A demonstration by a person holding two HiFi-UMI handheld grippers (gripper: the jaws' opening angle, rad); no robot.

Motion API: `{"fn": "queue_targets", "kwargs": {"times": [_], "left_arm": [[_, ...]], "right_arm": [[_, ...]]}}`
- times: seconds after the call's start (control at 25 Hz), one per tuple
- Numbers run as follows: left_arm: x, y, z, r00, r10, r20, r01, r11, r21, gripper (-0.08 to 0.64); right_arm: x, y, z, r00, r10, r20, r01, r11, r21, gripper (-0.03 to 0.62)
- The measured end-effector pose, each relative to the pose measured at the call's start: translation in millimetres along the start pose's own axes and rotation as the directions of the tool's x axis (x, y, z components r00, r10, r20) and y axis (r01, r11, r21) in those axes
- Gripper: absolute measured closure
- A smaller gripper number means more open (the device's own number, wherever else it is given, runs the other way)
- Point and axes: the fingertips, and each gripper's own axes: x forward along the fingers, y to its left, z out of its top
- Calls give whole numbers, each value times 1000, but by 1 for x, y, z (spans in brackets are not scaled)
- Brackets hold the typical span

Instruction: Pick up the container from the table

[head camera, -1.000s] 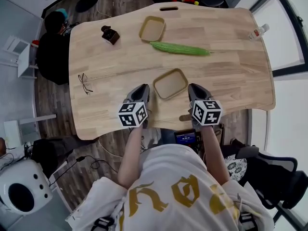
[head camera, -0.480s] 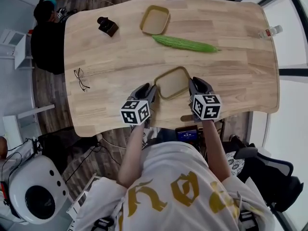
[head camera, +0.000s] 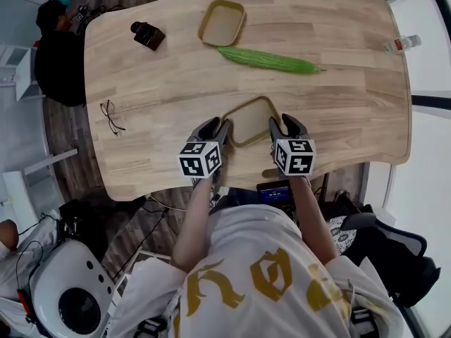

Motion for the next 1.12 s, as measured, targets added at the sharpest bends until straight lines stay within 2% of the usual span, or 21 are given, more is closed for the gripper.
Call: {"fn": "queue_targets", "kwargs": {"times": [0.08, 0.12, 0.16, 0.84, 1.12], "left_arm": [[2, 0, 0, 1000, -3, -2, 3, 1000, -1, 464], [3, -1, 0, 1000, -9, -4, 9, 1000, -8, 478], [3, -2, 0, 1000, -12, -7, 12, 1000, -14, 483], [-9, -12, 13, 999, -22, -27, 23, 1000, 19, 509], [-25, -25, 30, 999, -43, 17, 42, 998, 51, 511]], "right_arm": [[1, -1, -3, 1000, -5, -11, 5, 1000, 5, 475], [2, 0, -3, 1000, 1, -15, 0, 1000, 8, 518], [3, 0, -4, 1000, 1, -19, -1, 1000, 9, 529], [-13, 2, 2, 998, -43, -44, 43, 999, -1, 555], [-32, 7, 17, 999, -43, 20, 43, 999, -23, 557]]}}
